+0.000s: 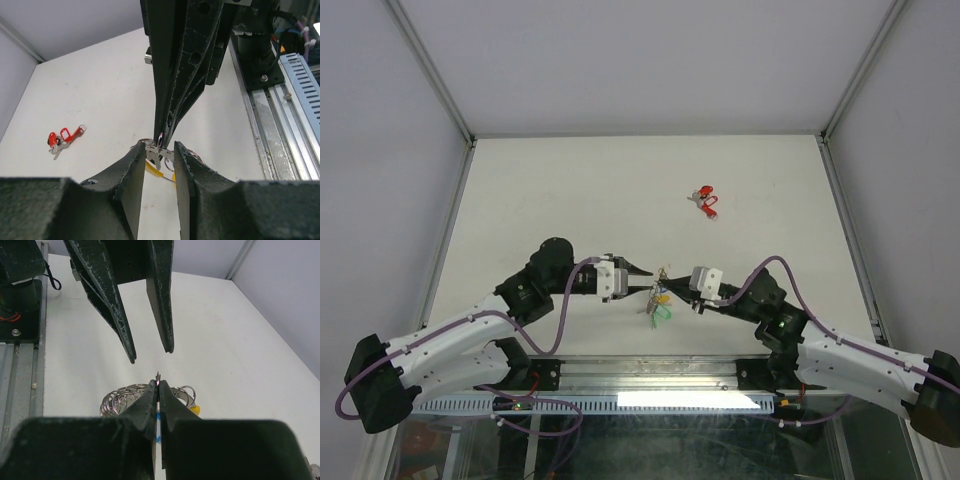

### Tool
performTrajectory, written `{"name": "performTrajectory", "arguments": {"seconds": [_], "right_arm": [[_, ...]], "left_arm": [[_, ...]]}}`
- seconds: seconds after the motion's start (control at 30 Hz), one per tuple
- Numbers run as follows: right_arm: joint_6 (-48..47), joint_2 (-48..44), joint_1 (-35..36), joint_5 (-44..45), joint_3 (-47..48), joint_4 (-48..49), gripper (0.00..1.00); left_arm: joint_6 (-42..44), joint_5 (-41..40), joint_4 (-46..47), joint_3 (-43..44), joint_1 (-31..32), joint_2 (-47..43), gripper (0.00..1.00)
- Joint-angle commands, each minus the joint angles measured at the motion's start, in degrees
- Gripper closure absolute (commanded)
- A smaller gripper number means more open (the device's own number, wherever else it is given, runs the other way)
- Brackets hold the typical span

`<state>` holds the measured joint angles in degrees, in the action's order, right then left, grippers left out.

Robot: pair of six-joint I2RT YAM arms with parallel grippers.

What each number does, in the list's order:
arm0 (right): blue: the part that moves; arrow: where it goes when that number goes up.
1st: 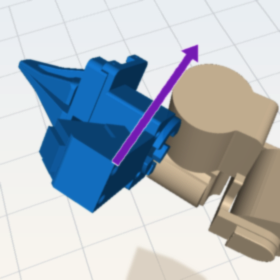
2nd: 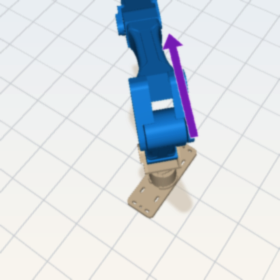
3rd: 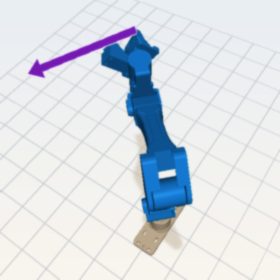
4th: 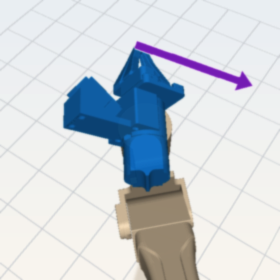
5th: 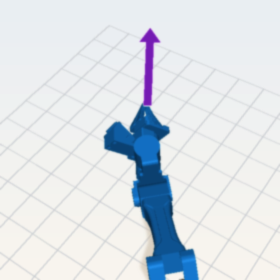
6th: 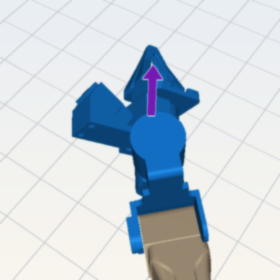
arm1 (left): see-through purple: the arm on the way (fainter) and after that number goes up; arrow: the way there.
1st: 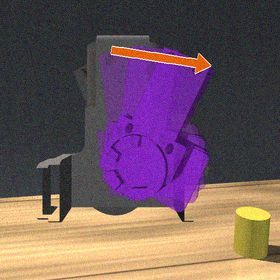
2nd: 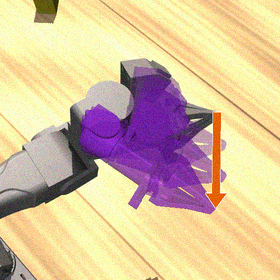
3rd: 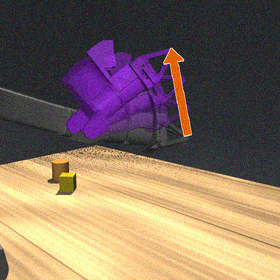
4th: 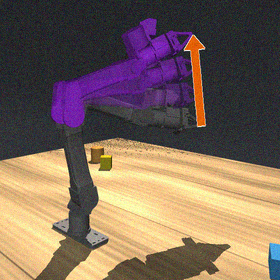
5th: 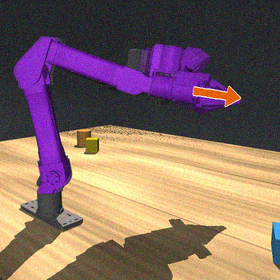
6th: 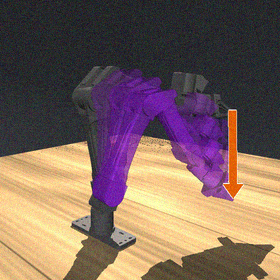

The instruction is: Put the keys on the keyring

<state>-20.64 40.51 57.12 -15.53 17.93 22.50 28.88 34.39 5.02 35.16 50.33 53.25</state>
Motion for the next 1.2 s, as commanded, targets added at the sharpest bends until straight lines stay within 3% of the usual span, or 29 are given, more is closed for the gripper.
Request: {"name": "performTrajectory", "arguments": {"seconds": [0.0,0.13,0.57,0.87,1.07,1.17], "right_arm": [[1.2,-3.0,-0.5,-4.0,-0.8,9.1,1.00],[1.7,-4.3,-0.8,-7.1,-1.8,12.8,1.00],[2.0,-4.6,-1.0,-11.2,-2.2,19.3,1.00],[1.8,-3.9,-1.0,-12.1,-1.8,19.5,1.00],[1.4,-3.2,-1.0,-12.4,-1.2,19.2,1.00],[1.0,-2.6,-1.0,-12.8,-0.6,17.9,1.00]], "left_arm": [[-6.8,0.6,12.4,-3.1,0.5,-2.1,0.71],[-9.1,1.1,17.3,-4.9,0.5,-3.2,0.72],[-8.2,5.1,17.0,-4.4,0.5,-3.5,0.67],[-7.3,6.6,15.7,-3.1,0.5,-1.9,0.85],[-6.6,7.9,14.4,-2.2,0.5,-1.2,0.89],[-5.3,8.8,12.7,-1.2,0.5,-0.6,0.96]]}}
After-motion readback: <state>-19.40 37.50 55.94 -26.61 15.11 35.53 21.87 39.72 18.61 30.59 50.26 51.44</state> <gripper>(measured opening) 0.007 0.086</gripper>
